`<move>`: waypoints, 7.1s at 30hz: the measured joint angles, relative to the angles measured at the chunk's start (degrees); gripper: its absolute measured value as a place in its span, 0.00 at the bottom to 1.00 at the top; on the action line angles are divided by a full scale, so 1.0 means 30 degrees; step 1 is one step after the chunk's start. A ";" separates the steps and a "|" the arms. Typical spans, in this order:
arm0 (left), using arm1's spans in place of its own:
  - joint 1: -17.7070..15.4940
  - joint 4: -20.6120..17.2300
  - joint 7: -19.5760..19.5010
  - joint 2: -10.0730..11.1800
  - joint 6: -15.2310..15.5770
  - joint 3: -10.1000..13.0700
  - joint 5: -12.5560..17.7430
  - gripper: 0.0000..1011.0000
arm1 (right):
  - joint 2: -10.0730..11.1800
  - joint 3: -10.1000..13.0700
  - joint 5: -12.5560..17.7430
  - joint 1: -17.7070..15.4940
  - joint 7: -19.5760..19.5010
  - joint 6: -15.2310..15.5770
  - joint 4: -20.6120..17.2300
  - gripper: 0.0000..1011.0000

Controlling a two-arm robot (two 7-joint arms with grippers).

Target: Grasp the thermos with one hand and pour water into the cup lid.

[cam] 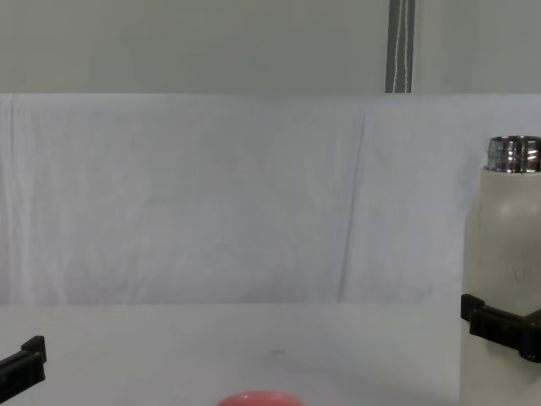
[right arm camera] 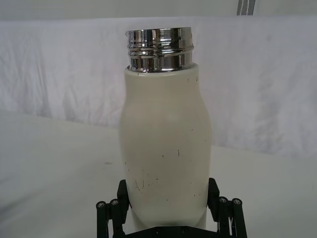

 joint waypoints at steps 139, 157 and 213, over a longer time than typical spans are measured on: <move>0.0000 0.0000 0.0000 0.0001 0.0000 0.0000 -0.0001 0.99 | -0.1161 -0.1176 0.0222 0.3343 0.0044 -0.0587 0.4585 0.99; 0.0000 0.0000 0.0001 0.0000 0.0000 0.0000 -0.0001 0.99 | -0.0779 -0.1164 0.0510 0.2842 0.0343 -0.0534 0.4250 0.99; 0.0000 0.0000 0.0001 0.0000 0.0000 -0.0001 -0.0001 0.99 | -0.0185 -0.0859 -0.0927 -0.1939 -0.0593 -0.1426 -0.1472 0.99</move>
